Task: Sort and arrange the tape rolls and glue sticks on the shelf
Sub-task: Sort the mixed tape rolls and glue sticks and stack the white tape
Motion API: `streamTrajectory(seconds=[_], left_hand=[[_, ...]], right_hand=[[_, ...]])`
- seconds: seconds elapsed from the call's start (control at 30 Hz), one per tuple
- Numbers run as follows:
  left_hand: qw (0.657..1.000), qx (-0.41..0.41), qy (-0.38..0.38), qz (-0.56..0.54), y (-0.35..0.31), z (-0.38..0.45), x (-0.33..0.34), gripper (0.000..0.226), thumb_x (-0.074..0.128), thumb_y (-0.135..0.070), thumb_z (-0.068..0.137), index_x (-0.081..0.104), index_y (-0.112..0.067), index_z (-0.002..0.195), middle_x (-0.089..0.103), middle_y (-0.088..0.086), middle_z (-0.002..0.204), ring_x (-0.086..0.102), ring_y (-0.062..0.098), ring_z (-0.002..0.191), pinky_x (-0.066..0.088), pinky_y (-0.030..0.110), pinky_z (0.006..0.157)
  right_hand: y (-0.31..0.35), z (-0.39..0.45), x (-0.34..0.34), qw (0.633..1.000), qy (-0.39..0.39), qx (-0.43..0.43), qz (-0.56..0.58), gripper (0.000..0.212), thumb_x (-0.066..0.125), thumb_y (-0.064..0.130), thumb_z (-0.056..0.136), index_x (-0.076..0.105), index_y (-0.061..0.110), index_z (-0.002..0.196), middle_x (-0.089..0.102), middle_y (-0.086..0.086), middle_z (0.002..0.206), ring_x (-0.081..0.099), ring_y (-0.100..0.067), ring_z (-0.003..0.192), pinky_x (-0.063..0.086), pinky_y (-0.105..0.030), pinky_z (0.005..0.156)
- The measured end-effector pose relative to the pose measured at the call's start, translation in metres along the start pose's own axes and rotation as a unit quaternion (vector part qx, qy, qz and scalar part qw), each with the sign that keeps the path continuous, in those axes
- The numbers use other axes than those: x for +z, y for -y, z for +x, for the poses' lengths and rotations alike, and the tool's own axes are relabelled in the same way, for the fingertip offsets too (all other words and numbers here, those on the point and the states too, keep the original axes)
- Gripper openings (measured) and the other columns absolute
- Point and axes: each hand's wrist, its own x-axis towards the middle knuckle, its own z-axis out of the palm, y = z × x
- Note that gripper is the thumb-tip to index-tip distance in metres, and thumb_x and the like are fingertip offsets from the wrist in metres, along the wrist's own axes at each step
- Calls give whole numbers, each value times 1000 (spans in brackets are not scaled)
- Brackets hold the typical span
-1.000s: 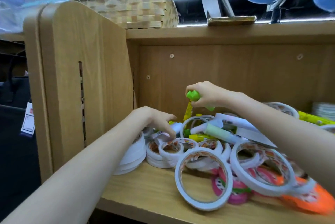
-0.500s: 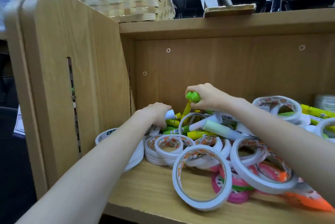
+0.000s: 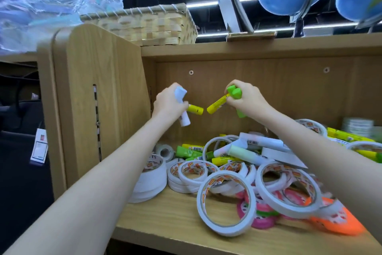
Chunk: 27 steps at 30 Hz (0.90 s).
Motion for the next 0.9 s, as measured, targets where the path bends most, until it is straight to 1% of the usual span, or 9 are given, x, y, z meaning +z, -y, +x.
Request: streamTrajectory(seconds=[0.13,0.27,0.4,0.53,0.57,0.67,0.77,0.83,0.9], left_hand=[[994,50,-24,-91,-37,-17,-20,19,65,-17,79,49,-21,90,50,-9,73,50,21,74,40,28,55],[983,118,-6,-142,-86,-48,-18,21,66,-15,78,50,-22,88,50,-9,73,50,21,73,44,29,63],[969,158,37,-185,-142,-74,1,22,66,-14,75,49,-23,86,54,-2,82,50,22,76,48,36,71],[954,191,85,-216,-189,-100,24,22,64,-14,78,47,-25,86,56,3,86,51,21,76,45,31,65],[950,196,93,-222,-200,-106,29,22,63,-14,78,47,-25,86,56,3,85,52,22,75,44,30,64],[938,208,120,-249,-227,-116,47,22,62,-13,77,46,-25,85,56,4,82,55,24,72,52,38,64],[931,210,128,-269,-253,-117,69,21,63,-13,76,47,-25,85,57,6,83,55,27,71,53,44,67],[929,209,134,-276,-269,-116,87,21,64,-14,75,48,-25,85,58,7,83,58,31,76,54,46,68],[927,210,145,-276,-289,-114,112,21,64,-14,75,48,-25,85,58,7,85,58,30,79,53,44,72]], right_hand=[[6,-23,-43,996,-55,59,47,15,57,9,81,60,11,95,62,-7,82,59,-28,82,43,-30,72],[-2,-68,-93,988,-92,107,55,12,54,7,84,58,12,94,55,0,70,51,-21,67,37,-27,58],[-17,-117,-149,975,-146,165,36,11,52,6,83,56,15,88,49,4,66,47,-19,60,37,-26,59],[-31,-156,-206,957,-177,231,13,13,50,5,85,56,16,88,51,4,66,48,-9,54,36,-10,43],[-35,-164,-219,952,-183,247,8,13,50,7,85,56,18,84,53,3,67,50,-13,56,38,-13,46],[-55,-181,-250,936,-197,291,19,17,53,10,81,56,25,72,59,-4,72,61,-26,66,52,-33,55],[-76,-193,-273,931,-195,308,16,23,52,4,82,55,25,71,60,-7,74,64,-26,65,54,-26,52],[-92,-194,-283,933,-188,308,-7,21,52,4,81,57,23,73,61,-9,79,63,-25,66,56,-31,59],[-114,-192,-295,934,-172,311,-42,17,52,5,81,59,20,77,60,-7,78,61,-21,65,51,-23,54]])
